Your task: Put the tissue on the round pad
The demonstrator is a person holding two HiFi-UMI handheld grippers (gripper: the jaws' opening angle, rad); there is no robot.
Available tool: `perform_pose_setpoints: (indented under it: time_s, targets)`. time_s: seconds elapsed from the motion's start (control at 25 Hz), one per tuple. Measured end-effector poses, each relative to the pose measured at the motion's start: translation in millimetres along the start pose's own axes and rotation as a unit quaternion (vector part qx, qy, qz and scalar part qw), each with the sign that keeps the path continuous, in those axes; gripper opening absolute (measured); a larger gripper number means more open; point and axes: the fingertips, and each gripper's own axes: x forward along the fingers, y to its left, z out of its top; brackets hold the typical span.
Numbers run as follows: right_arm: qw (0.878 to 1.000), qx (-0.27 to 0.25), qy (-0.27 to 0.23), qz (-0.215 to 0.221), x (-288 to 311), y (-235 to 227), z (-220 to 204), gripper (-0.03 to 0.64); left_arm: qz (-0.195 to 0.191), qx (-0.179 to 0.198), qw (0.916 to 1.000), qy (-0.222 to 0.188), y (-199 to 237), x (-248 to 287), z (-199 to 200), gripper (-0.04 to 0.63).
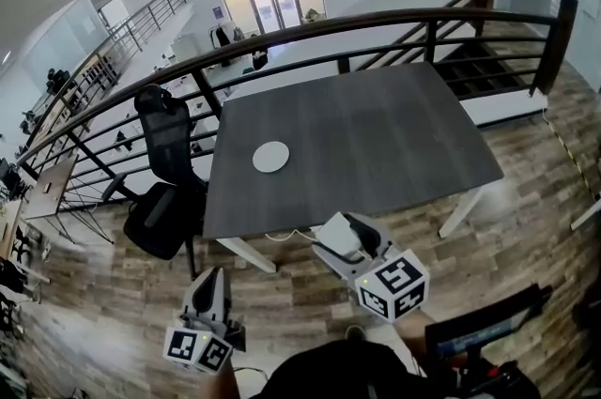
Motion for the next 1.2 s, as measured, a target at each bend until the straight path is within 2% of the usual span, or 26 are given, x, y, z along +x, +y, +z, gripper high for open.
perform_pose_setpoints:
  time_s: [0.32,0.6,1.2]
  targets:
    - [1.000,0.008,0.009,0.009,7.4,-22.4,-1.7,0.331,0.019,0.006,0.9998,0.007,4.0,16.8,0.3,0.003]
    - [1.000,0.000,0.014,0.006,41.0,-29.3,0.2,0.331,0.007,-0.001,0.9999,0.010,25.2,37.7,-4.8,0.003]
    - [0.999,0.004,0.014,-0.046,141.4,-18.6,12.4,0.331,-0.037,-0.015,0.9992,0.009,135.9,76.9,5.2,0.003]
